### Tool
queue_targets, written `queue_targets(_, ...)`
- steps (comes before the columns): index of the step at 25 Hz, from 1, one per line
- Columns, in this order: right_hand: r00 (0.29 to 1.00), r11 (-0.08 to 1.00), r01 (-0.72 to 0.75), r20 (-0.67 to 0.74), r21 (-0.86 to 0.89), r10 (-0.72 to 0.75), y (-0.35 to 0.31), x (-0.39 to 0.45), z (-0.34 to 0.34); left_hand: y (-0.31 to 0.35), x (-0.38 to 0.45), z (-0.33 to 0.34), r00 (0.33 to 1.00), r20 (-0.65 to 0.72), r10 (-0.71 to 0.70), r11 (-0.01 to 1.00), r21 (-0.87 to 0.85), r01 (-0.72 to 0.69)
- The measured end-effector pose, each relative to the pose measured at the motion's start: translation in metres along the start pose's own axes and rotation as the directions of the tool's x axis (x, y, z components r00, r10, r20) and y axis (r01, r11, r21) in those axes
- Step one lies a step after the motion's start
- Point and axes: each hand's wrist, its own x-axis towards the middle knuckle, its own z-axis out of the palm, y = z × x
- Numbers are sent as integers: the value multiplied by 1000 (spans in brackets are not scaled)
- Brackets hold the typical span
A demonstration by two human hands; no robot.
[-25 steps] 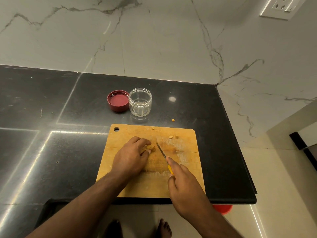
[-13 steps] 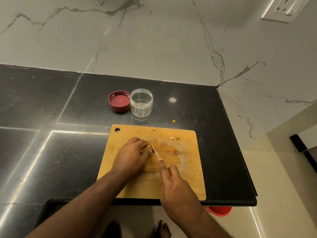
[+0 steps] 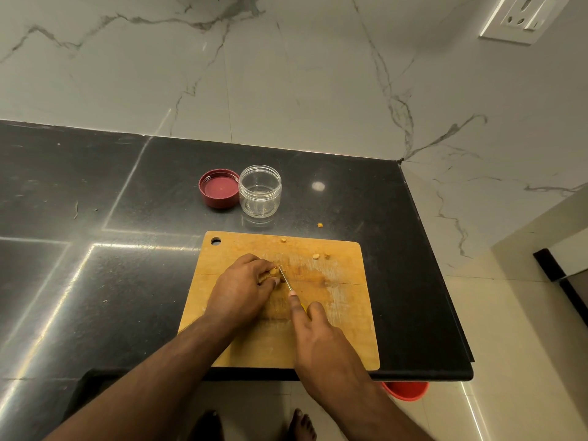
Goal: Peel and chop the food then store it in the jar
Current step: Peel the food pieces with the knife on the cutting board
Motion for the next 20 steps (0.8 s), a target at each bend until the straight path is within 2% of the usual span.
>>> queue_targets(10, 995, 937, -1, -96, 348, 37, 23, -7, 8, -1, 1, 0, 1000, 14, -19, 1000, 7, 19)
queue_targets(12, 988, 949, -6, -143, 314, 54, 31, -7, -4, -2, 1, -1, 999, 23, -23, 1000, -2, 23)
queue_targets(14, 962, 968, 8, -266, 250, 60, 40, -4, -17, -2, 1, -1, 999, 27, -26, 1000, -13, 26)
queue_targets(16, 939, 955, 39, -338, 292, 65, 44, 0, -29, -2, 1, -1, 999, 28, -28, 999, -22, 29)
queue_targets(20, 921, 932, 87, -384, 353, 60, 44, 12, -37, -3, 0, -1, 999, 26, -28, 999, -24, 29)
